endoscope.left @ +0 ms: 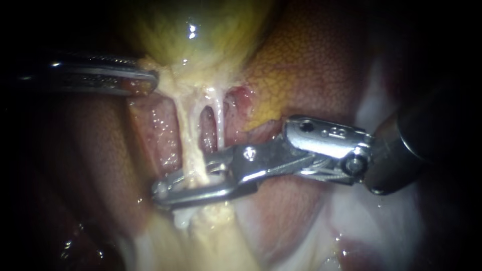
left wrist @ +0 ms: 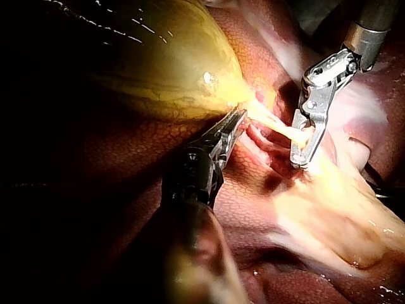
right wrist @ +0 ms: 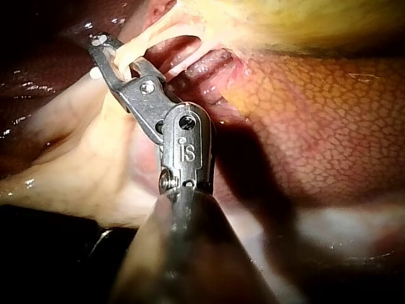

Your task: Clipping second clip left tube

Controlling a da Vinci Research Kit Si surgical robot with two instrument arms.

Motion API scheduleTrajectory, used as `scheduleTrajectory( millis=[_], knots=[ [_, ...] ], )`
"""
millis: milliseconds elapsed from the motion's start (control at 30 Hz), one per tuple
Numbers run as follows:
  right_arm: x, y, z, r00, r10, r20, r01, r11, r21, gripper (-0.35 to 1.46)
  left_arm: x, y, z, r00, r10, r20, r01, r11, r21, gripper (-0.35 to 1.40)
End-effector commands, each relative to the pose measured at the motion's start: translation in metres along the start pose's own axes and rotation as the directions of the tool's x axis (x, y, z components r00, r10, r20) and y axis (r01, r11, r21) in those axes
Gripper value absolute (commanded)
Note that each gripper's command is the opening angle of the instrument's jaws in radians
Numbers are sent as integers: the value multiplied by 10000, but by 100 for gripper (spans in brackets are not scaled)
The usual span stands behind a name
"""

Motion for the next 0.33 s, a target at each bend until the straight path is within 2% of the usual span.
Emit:
scheduleTrajectory(
  millis=[33, 333],
  knots=[
    [-2, 1, 0, 10000, -6, 4, 6, 10000, 6, -35, 0, 0, 0, 10000, -2, -1, 2, 10000, 4, -35],
    [-3, 0, 0, 10000, -13, 13, 13, 10000, 18, -35, 0, 1, 0, 10000, 0, -1, 0, 10000, 7, -35]
  ],
)
